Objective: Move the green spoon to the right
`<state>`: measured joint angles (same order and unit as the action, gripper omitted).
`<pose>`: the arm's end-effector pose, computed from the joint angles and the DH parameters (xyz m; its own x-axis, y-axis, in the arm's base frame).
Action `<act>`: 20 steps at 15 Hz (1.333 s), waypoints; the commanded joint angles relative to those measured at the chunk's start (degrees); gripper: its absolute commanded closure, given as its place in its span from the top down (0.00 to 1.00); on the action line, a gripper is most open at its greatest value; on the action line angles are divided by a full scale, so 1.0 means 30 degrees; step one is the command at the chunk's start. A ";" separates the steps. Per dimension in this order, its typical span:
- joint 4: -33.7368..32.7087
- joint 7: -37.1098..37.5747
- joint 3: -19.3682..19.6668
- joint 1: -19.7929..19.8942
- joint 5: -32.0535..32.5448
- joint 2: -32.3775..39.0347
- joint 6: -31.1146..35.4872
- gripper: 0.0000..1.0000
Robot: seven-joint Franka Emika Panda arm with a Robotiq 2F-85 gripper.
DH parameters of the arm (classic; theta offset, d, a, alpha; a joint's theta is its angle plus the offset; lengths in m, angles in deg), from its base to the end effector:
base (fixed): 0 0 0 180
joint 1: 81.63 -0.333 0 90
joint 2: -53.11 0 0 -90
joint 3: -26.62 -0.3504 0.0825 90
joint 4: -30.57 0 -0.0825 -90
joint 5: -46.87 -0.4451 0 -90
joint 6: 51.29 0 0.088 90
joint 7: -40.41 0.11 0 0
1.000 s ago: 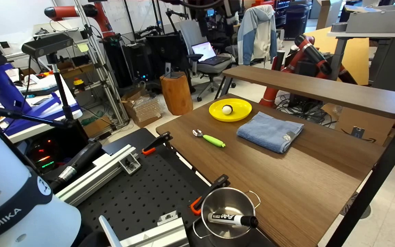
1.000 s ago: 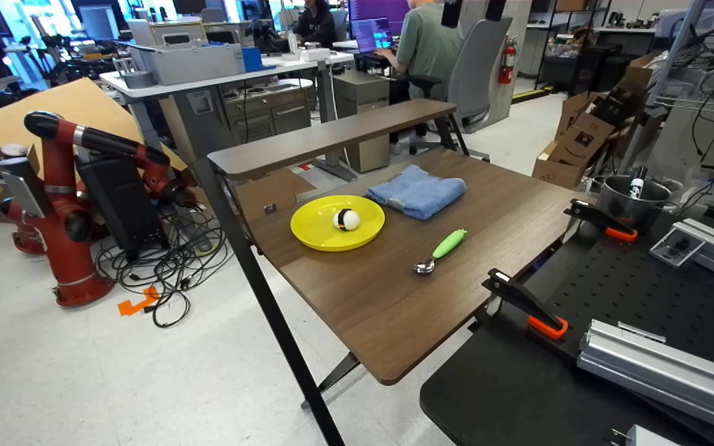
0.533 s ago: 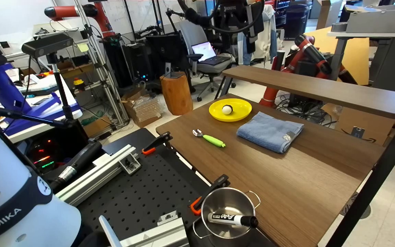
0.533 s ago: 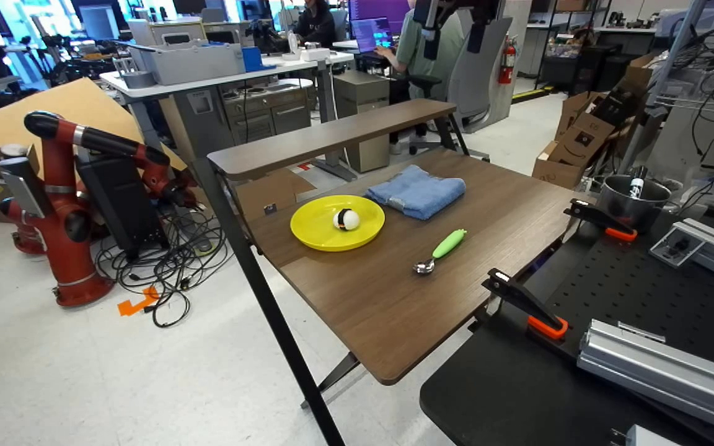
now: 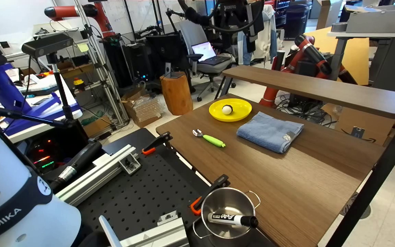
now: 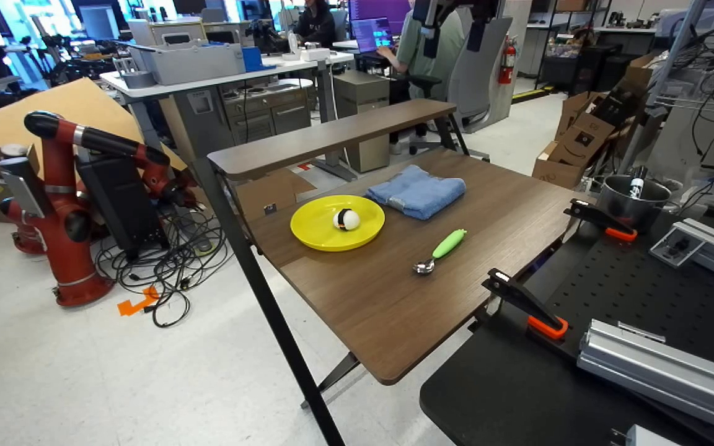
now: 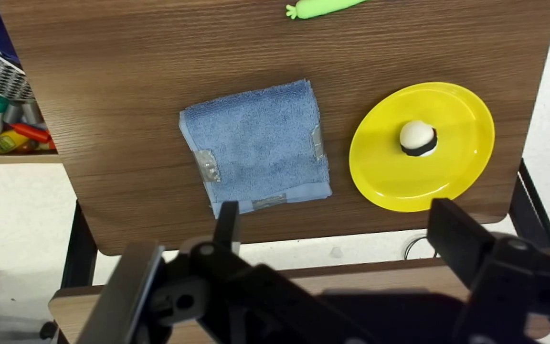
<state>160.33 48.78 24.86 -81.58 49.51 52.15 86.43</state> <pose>0.5789 0.0169 0.3751 0.9840 -0.0823 0.1581 -0.0855 -0.9962 0.0135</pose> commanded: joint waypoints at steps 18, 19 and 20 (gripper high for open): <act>0.0121 -0.2848 0.0752 -0.1533 0.8073 0.6307 0.1631 1.00; 0.0033 -0.3009 0.0864 -0.1627 0.8917 0.6651 0.1739 1.00; -0.0052 -0.3256 0.0951 -0.1700 0.9672 0.6949 0.1816 1.00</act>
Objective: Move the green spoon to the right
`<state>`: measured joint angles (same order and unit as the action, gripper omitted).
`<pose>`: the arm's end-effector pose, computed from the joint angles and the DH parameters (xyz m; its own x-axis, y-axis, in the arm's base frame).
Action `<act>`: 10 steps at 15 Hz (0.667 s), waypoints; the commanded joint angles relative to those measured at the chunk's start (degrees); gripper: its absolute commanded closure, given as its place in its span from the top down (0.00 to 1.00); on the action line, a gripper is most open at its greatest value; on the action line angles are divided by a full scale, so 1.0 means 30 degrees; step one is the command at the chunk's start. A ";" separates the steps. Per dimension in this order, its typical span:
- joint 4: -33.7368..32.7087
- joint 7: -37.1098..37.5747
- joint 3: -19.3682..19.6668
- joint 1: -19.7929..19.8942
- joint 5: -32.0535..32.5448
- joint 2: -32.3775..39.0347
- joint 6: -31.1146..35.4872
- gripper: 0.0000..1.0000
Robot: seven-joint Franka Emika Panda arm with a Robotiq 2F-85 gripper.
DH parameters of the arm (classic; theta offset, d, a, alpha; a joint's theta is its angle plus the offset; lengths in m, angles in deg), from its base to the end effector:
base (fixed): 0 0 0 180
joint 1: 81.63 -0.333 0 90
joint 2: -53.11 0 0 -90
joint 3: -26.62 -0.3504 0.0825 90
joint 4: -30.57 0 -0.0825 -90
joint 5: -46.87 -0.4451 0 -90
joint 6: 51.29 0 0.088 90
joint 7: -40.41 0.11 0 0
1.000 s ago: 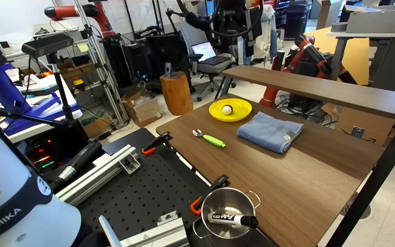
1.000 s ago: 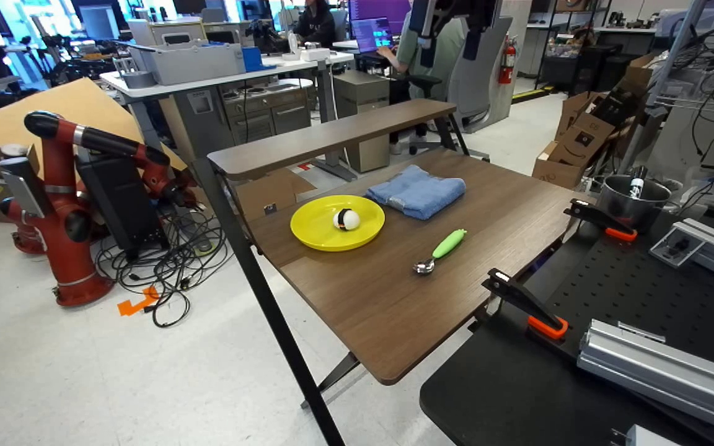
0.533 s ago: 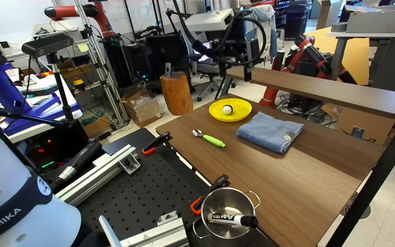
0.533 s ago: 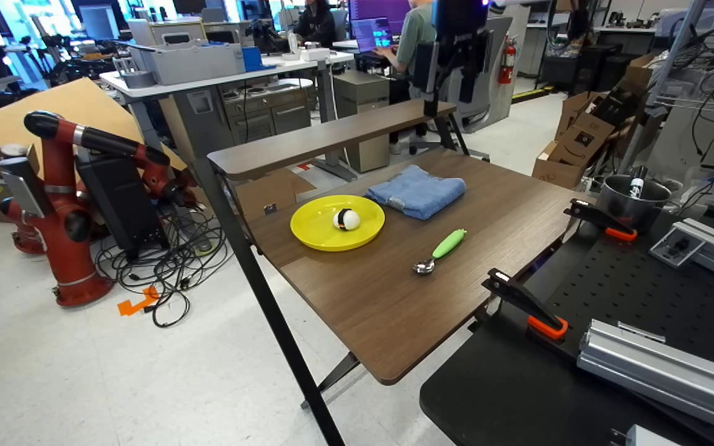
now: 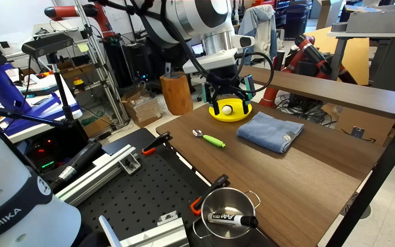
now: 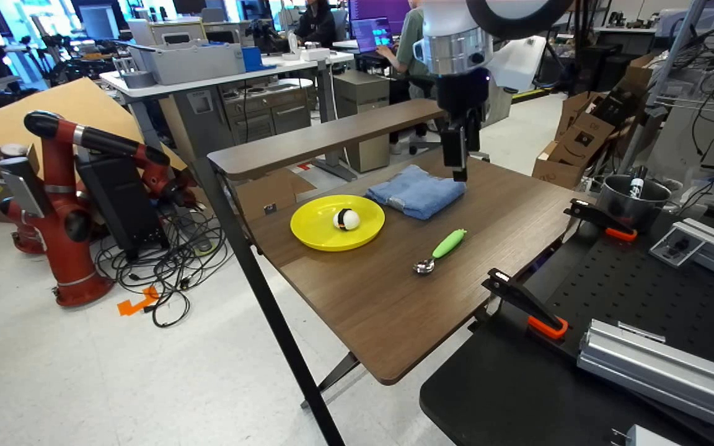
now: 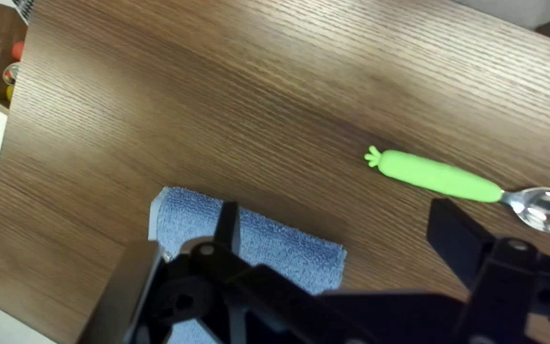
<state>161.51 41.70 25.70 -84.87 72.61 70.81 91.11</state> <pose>0.5609 0.0422 0.1856 0.9094 0.3907 -0.1429 0.4143 -0.8819 0.2249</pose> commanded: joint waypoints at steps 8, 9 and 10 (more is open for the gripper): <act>-0.1143 -0.3185 0.0673 -0.0418 0.7465 0.3448 0.2879 1.00; -0.1258 -0.3600 0.0622 -0.0355 0.7954 0.3773 0.3290 1.00; -0.1435 -0.4174 0.0516 -0.0224 0.8318 0.4173 0.3719 1.00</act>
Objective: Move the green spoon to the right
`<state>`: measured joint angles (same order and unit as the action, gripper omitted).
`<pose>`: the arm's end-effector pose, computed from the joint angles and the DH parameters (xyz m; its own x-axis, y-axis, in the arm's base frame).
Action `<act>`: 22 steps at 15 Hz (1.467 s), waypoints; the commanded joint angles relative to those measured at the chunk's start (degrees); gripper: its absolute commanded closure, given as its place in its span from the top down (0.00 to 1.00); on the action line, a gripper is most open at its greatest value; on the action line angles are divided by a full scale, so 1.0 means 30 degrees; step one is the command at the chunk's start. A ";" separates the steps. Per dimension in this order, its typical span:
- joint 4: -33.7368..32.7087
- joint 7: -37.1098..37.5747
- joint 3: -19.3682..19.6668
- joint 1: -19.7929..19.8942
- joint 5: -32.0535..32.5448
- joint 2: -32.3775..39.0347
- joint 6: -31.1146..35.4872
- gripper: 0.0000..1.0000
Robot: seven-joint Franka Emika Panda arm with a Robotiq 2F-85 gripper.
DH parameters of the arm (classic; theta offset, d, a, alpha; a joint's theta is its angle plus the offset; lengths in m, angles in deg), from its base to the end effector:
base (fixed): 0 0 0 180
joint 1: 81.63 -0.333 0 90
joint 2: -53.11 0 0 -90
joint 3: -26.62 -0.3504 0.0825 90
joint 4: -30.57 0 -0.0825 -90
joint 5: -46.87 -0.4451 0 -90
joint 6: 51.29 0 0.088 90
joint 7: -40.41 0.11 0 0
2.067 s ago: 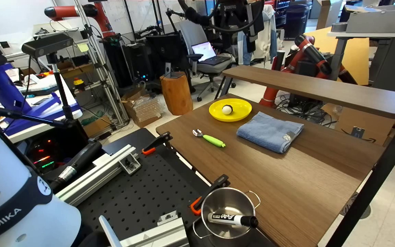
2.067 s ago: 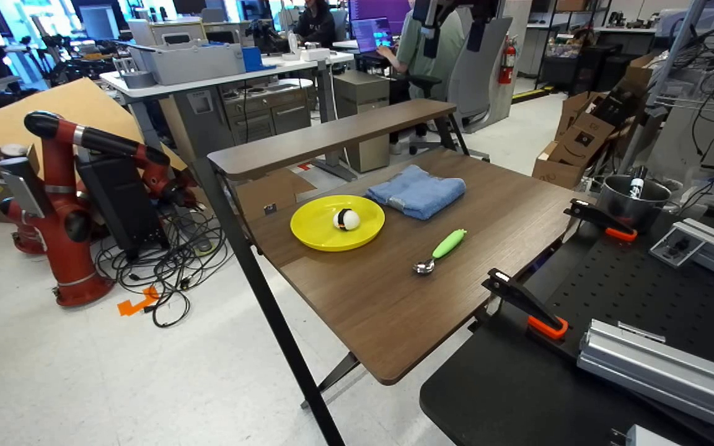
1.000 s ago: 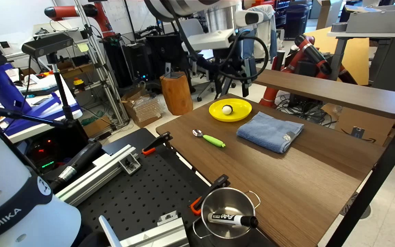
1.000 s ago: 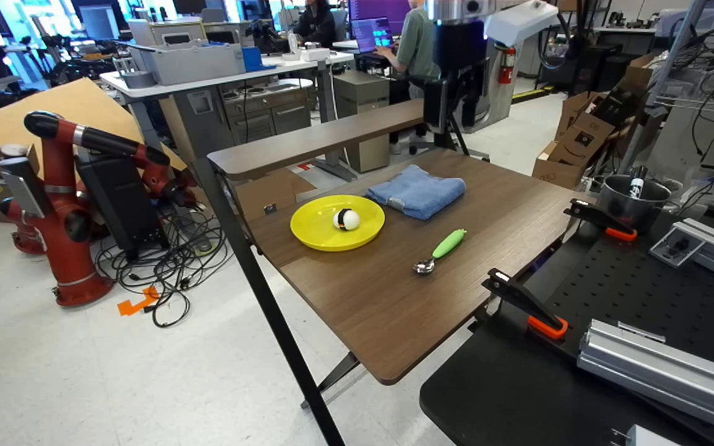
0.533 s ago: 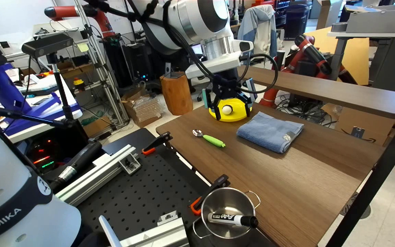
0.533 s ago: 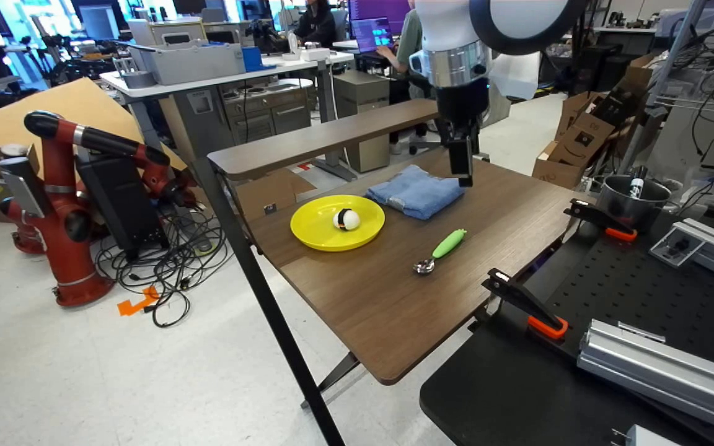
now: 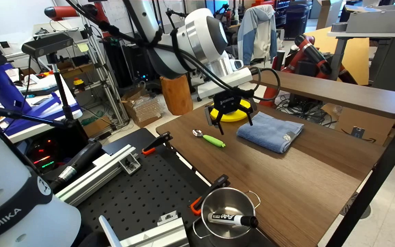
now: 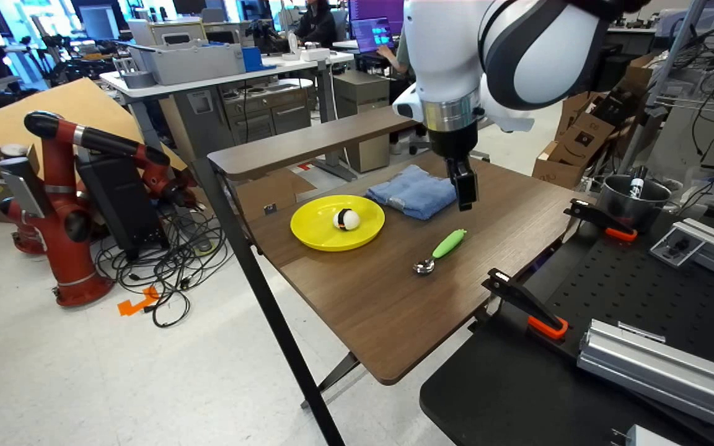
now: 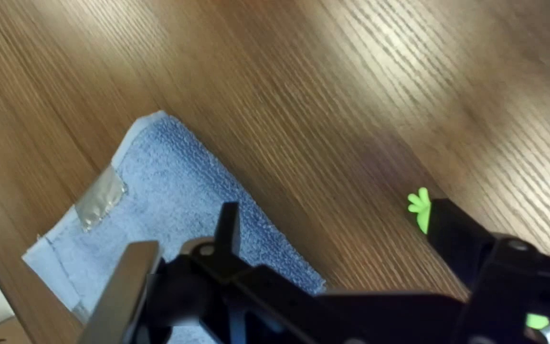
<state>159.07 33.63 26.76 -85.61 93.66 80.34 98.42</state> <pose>0.5597 0.0525 0.1137 0.6137 0.7485 -0.2514 0.7869 -0.5536 0.2726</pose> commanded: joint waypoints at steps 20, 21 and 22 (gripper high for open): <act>0.0804 -1.6886 -0.3327 0.3694 -0.1260 0.2042 0.3967 1.00; 0.0688 -1.7248 -0.3458 0.3638 -0.1796 0.2146 0.3767 1.00; 0.0632 -1.7641 -0.3577 0.3592 -0.2303 0.2213 0.3645 1.00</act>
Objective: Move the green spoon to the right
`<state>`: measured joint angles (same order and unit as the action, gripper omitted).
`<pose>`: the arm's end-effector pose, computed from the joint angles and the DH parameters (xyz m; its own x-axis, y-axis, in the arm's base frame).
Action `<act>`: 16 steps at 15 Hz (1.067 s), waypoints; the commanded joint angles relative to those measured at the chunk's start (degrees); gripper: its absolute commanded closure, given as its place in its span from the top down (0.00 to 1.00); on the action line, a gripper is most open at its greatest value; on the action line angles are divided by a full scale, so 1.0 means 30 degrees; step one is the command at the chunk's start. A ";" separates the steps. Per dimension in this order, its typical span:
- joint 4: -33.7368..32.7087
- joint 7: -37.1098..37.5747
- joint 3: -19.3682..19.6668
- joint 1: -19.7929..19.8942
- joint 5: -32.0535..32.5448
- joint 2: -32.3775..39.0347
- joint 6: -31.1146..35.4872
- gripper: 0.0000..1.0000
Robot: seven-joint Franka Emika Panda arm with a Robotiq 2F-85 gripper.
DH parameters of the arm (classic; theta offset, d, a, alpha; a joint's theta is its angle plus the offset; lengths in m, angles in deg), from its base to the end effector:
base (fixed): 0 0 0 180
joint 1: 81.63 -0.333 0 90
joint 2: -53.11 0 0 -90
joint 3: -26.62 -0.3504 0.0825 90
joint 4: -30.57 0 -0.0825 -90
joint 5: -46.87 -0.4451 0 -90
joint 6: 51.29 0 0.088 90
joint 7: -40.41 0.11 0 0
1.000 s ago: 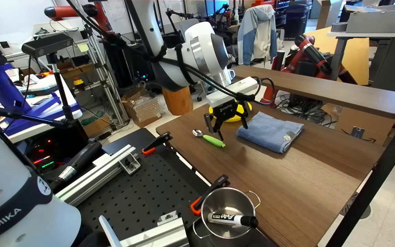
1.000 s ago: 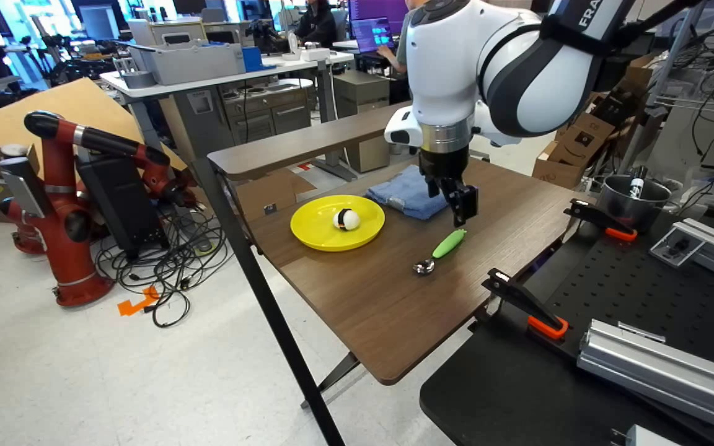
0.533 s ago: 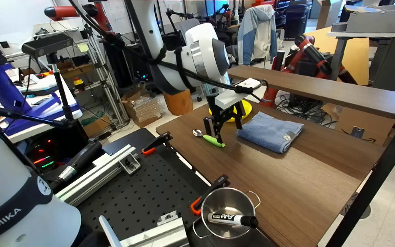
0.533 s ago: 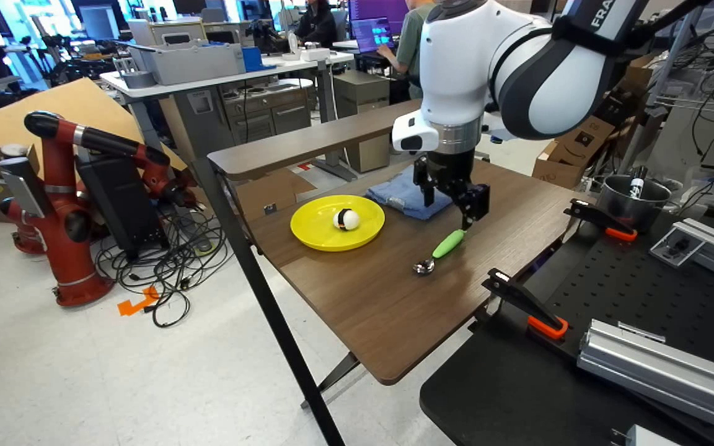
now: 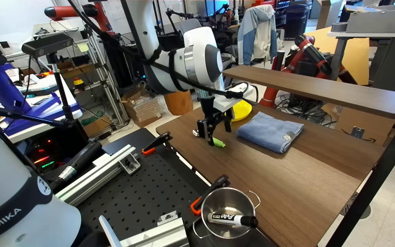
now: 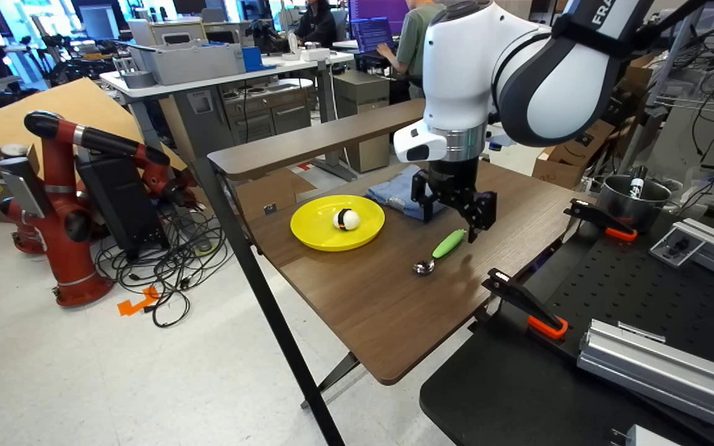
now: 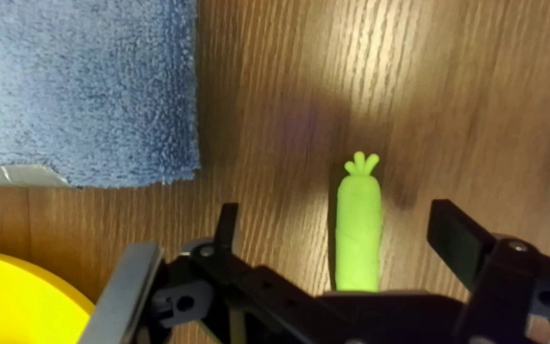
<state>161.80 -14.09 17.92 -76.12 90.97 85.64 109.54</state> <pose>0.5306 0.0715 0.0681 -0.1427 0.9779 -0.1526 0.9886 0.1483 0.0255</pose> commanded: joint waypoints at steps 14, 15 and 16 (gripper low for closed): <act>-0.0976 -0.3823 -0.0464 -0.0267 -0.5845 0.0493 -0.1331 0.06; -0.0849 -0.3700 -0.0464 -0.0222 -0.6096 0.0325 -0.1286 0.06; -0.0699 -0.3636 -0.0481 -0.0132 -0.6370 0.0149 -0.1163 0.06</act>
<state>159.18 -23.42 16.26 -76.30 75.40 87.55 107.30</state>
